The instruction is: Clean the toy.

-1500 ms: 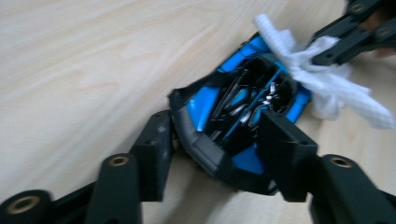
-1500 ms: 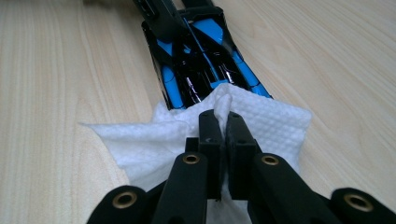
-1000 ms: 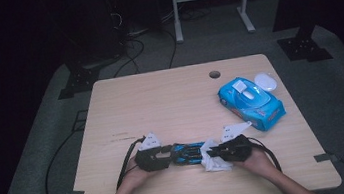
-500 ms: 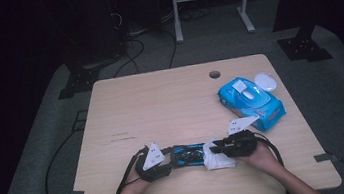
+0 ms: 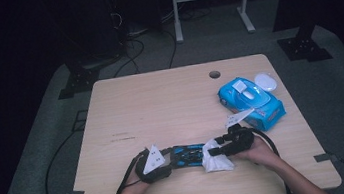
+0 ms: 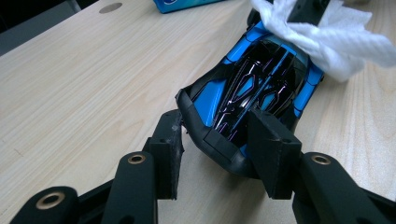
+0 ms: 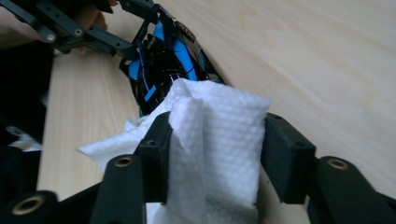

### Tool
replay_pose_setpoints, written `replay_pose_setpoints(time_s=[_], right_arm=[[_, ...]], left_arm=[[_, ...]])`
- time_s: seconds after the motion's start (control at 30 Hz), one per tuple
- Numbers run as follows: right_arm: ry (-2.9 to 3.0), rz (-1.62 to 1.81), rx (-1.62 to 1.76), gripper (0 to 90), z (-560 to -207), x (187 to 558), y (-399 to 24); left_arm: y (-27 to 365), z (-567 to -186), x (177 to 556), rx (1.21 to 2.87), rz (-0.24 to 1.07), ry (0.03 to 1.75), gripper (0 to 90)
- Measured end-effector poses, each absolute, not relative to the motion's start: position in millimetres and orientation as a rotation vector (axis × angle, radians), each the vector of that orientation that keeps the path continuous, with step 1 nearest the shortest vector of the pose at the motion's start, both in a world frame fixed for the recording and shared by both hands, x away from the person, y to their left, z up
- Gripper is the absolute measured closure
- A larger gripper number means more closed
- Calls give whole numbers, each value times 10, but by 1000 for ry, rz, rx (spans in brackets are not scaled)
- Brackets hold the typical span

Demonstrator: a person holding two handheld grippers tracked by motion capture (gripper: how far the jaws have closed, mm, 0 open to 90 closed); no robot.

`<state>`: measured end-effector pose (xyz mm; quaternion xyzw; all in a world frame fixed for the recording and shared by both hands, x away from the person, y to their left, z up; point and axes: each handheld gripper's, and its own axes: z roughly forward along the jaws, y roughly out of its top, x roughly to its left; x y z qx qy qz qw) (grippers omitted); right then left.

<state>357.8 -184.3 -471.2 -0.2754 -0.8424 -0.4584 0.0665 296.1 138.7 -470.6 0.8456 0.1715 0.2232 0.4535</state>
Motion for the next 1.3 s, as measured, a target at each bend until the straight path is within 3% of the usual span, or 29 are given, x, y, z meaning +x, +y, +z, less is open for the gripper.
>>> replay_pose_setpoints(time_s=[0.27, 0.43, 0.63, 0.73, 0.93, 1.03, 1.17, 1.3], right_arm=[[-2517, -1345, -758, 463, -4748, 3636, -1754], [-2659, -1403, -661, 516, -4644, 3572, -1691], [-2891, -1415, -527, 564, -4508, 3562, -1590], [-2980, -1447, -473, 577, -4499, 3587, -1592], [-3013, -1438, -549, 554, -4497, 3679, -1647], [-2985, -1444, -609, 546, -4517, 3663, -1710], [-2989, -1425, -615, 558, -4500, 3587, -1742], [-2965, -1440, -626, 569, -4472, 3534, -1816]], left_arm=[[1412, -4712, 2973, 2082, 548, 424, 548], [1363, -4696, 3071, 2107, 481, 483, 403], [1336, -4691, 3314, 2130, 400, 531, 323], [1292, -4696, 3414, 2129, 334, 528, 323], [1249, -4676, 3425, 2106, 348, 506, 441], [1241, -4694, 3379, 2095, 352, 485, 454], [1219, -4706, 3397, 2095, 318, 490, 379], [1197, -4693, 3416, 2093, 310, 479, 386]])
